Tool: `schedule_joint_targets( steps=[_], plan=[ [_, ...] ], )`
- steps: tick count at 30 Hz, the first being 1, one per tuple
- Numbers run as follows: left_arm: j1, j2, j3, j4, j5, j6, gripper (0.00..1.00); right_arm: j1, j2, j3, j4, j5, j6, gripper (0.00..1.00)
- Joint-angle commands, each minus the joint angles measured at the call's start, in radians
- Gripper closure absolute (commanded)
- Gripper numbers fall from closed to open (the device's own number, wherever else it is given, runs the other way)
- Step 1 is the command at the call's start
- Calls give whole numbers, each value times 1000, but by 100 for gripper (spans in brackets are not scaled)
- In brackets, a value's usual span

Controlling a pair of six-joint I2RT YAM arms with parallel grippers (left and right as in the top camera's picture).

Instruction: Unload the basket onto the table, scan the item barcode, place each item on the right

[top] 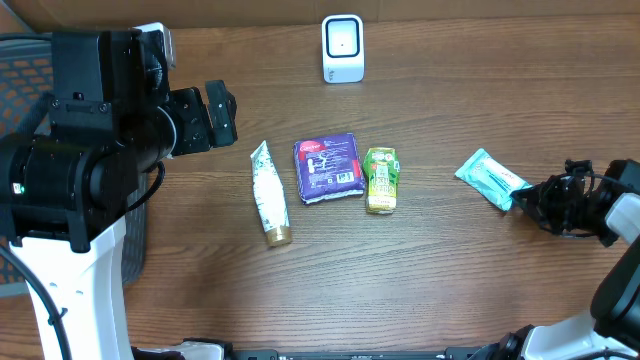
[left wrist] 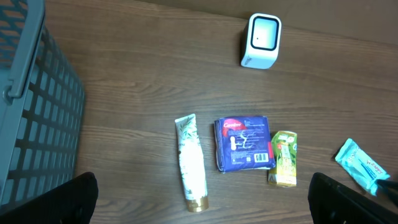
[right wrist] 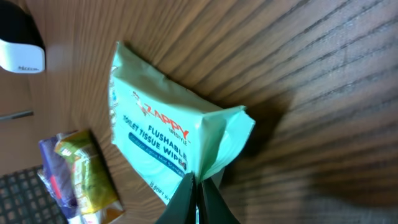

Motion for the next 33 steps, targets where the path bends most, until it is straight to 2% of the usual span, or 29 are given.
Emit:
schedule_joint_targets(
  steps=[1, 6, 9, 13, 14, 15, 16, 17, 20, 33],
  plan=[
    [5, 6, 8, 1, -9, 15, 0, 22, -109, 84, -43, -3, -4, 96],
    [5, 6, 8, 1, -9, 15, 0, 127, -245, 161, -140, 109, 3, 96],
    [5, 6, 8, 1, -9, 15, 0, 233, -303, 181, -160, 276, 73, 96],
    [5, 6, 8, 1, -9, 15, 0, 311, -304, 182, -169, 397, 166, 95],
    [5, 6, 8, 1, -9, 15, 0, 316, -298, 182, -174, 405, 197, 84],
    [5, 6, 8, 1, -9, 15, 0, 316, -289, 182, -179, 407, 225, 60],
    [5, 6, 8, 1, -9, 15, 0, 311, -280, 182, -182, 407, 260, 44],
    [5, 6, 8, 1, -9, 15, 0, 302, -266, 182, -185, 409, 297, 38],
    [5, 6, 8, 1, -9, 15, 0, 273, -221, 181, -195, 410, 347, 36],
    [5, 6, 8, 1, -9, 15, 0, 261, -18, 166, -190, 412, 337, 39]
  ],
)
